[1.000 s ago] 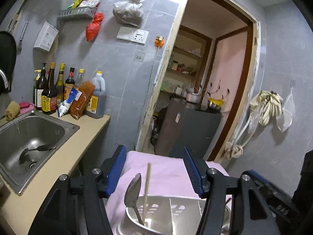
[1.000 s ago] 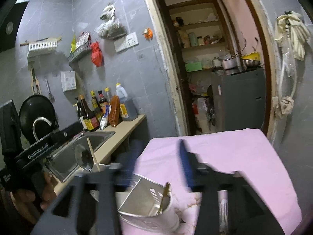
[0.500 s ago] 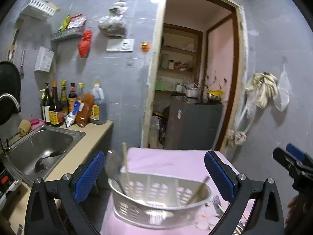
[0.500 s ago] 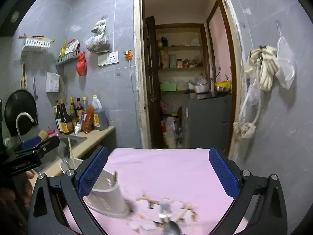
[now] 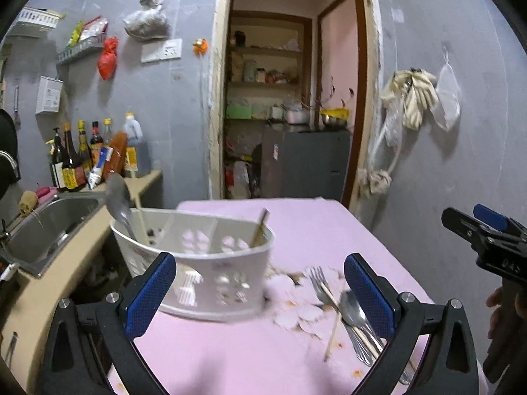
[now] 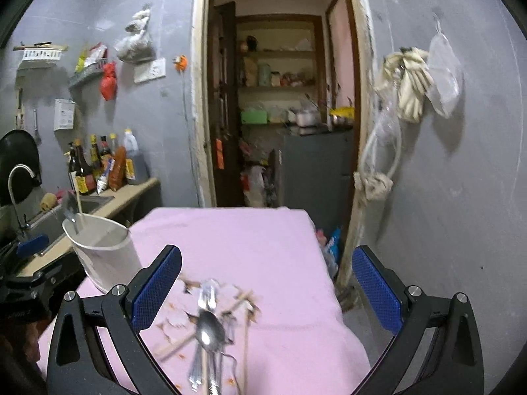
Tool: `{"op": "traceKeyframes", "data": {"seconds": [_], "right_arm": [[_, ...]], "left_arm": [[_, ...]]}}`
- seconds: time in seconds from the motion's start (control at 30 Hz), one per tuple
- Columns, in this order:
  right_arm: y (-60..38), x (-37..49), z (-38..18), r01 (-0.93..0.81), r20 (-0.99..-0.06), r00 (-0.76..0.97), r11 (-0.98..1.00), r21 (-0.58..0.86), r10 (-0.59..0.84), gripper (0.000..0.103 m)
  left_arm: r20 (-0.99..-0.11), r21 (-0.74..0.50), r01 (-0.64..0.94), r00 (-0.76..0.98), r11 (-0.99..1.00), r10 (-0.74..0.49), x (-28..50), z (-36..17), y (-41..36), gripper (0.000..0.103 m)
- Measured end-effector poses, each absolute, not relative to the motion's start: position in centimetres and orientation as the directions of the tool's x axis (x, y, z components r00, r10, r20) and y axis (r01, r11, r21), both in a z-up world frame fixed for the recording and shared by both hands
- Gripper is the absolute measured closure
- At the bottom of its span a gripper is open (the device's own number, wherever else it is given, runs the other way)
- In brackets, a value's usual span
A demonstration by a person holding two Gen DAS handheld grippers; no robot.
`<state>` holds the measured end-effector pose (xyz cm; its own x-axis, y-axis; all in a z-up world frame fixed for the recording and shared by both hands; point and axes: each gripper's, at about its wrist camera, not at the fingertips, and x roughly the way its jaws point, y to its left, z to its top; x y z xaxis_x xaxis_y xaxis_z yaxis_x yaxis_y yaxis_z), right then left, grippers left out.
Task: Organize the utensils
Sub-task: 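Move both open tools back to the remaining utensils, then grasp a wooden chopstick with the left tool while the right tool grasps another chopstick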
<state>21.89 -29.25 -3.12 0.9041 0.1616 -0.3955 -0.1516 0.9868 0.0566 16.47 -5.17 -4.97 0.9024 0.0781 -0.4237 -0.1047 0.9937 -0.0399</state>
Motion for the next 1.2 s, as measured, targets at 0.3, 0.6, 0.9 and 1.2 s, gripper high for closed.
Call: {"op": "traceKeyframes", "data": {"seconds": [0.3, 0.6, 0.9, 1.2], "right_arm": [[-31.1, 24.3, -9.4, -0.201, -0.549, 0.799, 0.97, 0.139, 0.244, 0.001], [-31.3, 27.9, -15.1, -0.259, -0.634, 0.697, 0.942, 0.213, 0.334, 0.002], [-29.7, 31.6, -17.7, -0.329, -0.677, 0.593, 0.899, 0.29, 0.436, 0.034], [-28.0, 32.4, -18.8, -0.384, -0.691, 0.527, 0.864, 0.326, 0.495, 0.058]], "left_arm": [[-0.542, -0.052, -0.075, 0.839, 0.996, 0.034, 18.6, -8.6, -7.4, 0.0], [-0.641, -0.096, -0.042, 0.767, 0.994, -0.03, 21.2, -12.2, -7.9, 0.015], [-0.699, -0.201, 0.01, 0.699, 0.98, -0.15, 23.5, -14.3, -8.3, 0.048], [-0.728, -0.228, -0.002, 0.664, 0.974, -0.169, 22.5, -15.0, -8.4, 0.055]]}}
